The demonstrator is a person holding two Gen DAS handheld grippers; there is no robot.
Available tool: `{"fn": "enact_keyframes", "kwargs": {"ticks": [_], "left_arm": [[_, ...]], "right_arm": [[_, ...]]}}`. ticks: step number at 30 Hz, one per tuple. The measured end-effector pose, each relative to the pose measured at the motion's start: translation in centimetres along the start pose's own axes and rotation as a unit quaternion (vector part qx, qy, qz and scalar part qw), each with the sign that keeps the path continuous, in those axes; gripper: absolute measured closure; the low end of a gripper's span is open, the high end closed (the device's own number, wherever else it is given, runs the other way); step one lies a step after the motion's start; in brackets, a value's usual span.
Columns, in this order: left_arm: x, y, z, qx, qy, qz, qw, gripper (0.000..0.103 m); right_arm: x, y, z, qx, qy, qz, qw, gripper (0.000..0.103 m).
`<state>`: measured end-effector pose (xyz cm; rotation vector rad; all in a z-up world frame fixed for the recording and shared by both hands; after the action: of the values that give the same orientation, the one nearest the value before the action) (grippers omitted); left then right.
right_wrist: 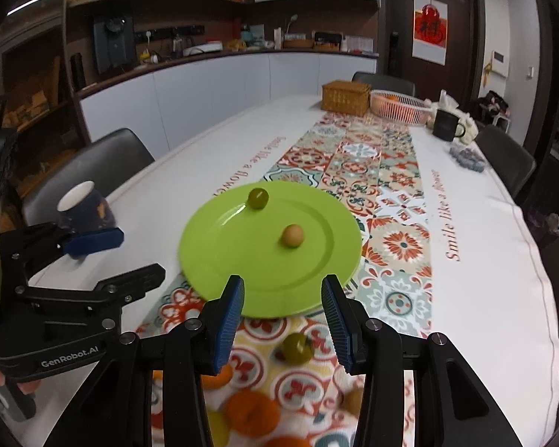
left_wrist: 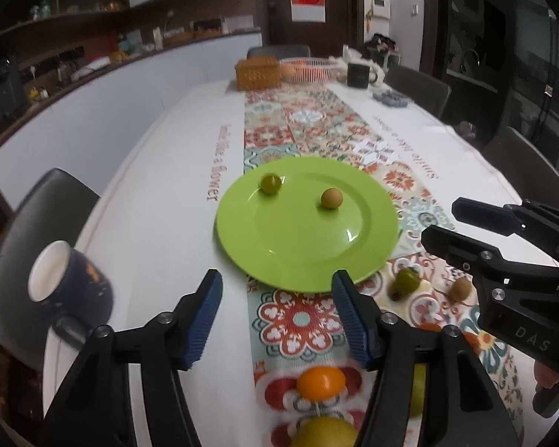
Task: Organize fruits
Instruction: 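Carry the kiwi and green tomato onto the green plate and open both tools, then withdraw both tools from the plate and reach toward the remaining fruits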
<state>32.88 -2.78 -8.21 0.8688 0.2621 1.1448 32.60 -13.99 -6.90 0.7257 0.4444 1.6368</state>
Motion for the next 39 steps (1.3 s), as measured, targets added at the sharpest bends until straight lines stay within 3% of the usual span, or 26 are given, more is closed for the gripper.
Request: {"fn": "enact_keyframes", "kwargs": {"ticks": [3,13,23,31,39], "left_arm": [[-0.3,2.5,-0.4,-0.014,-0.001,0.014,0.9998,0.036],[-0.3,8.5,-2.5,-0.04,0.027,0.034,0.9983,0.023],[-1.8,12.9,-5.1,-0.058,0.013,0.055,0.9967,0.017],[-3.1,14.1,-7.3,-0.063,0.019,0.061,0.9959,0.013],[-4.3,12.6,-9.3,-0.041,0.012,0.057,0.9974,0.012]], "right_arm": [[0.5,2.2,-0.6,-0.012,0.0,0.006,1.0,0.058],[2.0,8.2,-2.2,-0.057,0.001,0.007,0.998,0.039],[2.1,11.8,-5.2,-0.071,-0.006,-0.003,0.997,0.035],[1.1,13.4,-7.1,-0.075,-0.009,-0.021,0.997,0.035],[-0.5,12.6,-9.5,-0.05,-0.019,-0.038,0.998,0.035]]}}
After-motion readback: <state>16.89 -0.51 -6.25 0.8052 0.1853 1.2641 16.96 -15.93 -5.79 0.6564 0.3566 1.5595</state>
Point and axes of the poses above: each gripper's, at about its wrist camera, not at the fingertips, and y roughly against the way its jaws point, x to its left, z to its top, the point moved 9 cm from there along -y, roughly the way its jaws point, and after that the axes turned 15 degrees about -y, right-handed, at the moved point
